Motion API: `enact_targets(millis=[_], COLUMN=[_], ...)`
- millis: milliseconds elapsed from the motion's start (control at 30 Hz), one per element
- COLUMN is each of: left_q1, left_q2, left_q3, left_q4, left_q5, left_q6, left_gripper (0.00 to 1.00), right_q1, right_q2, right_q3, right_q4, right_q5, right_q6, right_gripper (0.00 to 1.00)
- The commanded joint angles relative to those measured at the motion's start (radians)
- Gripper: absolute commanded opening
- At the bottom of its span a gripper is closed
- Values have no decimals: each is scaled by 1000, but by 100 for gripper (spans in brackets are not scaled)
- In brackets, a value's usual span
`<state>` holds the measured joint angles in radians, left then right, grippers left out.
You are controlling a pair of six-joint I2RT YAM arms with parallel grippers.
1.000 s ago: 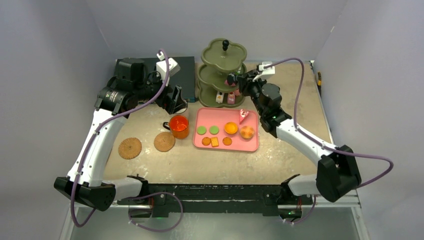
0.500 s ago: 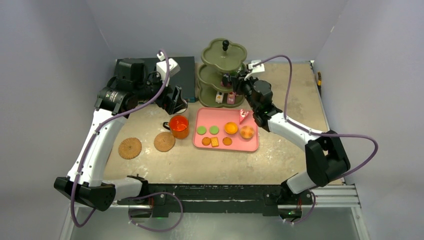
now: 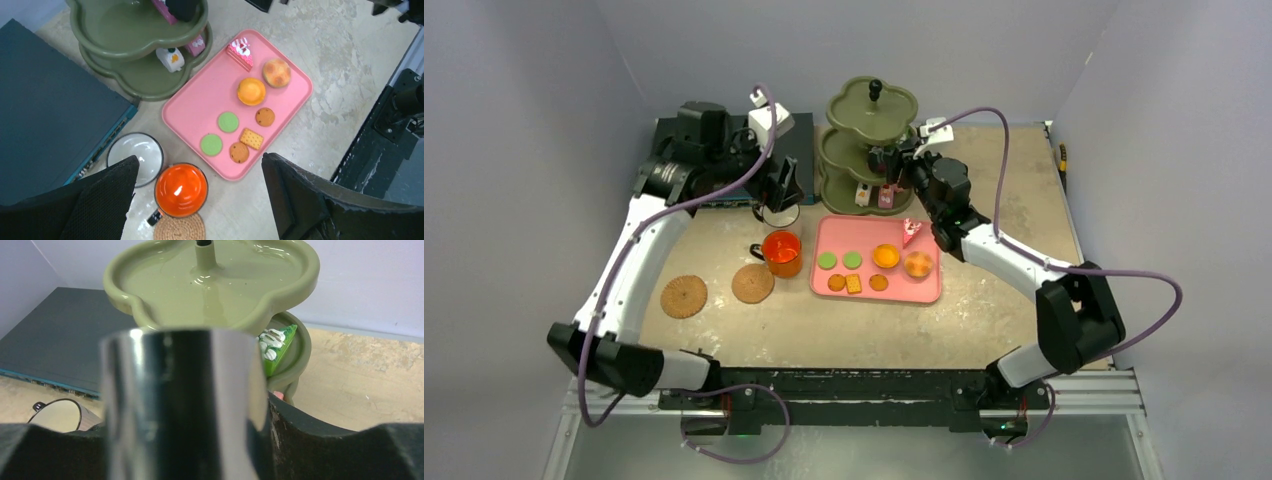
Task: Serve the afternoon tea
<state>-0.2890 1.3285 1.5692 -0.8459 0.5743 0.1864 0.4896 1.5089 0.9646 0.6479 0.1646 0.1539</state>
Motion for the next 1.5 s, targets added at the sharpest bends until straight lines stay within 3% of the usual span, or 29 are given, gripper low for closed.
enact_targets(millis=[0,367,700,1067,1467], left_q1=[5,4,-24,-57,-80], left_q2=[118,474,733,950,1003], left_q3=[107,429,580,764,730], left_q4=[129,372,704,830,950], left_q5=[45,180,300,360,332], left_q6=[8,-55,-179,-245,-275], left_gripper=[93,90,90,87,75], right_q1=[-3,-3,-3,-3,-3], right_q2=[-92,-327,-497,-547,-420], right_q3=[9,-135,-271,-381,-407], right_q4=[7,-114,-301,-388,-301], right_q5=[-5,50,93,103,128], right_q6=[-13,53,132,164,192], right_gripper=[58,59,58,58,59])
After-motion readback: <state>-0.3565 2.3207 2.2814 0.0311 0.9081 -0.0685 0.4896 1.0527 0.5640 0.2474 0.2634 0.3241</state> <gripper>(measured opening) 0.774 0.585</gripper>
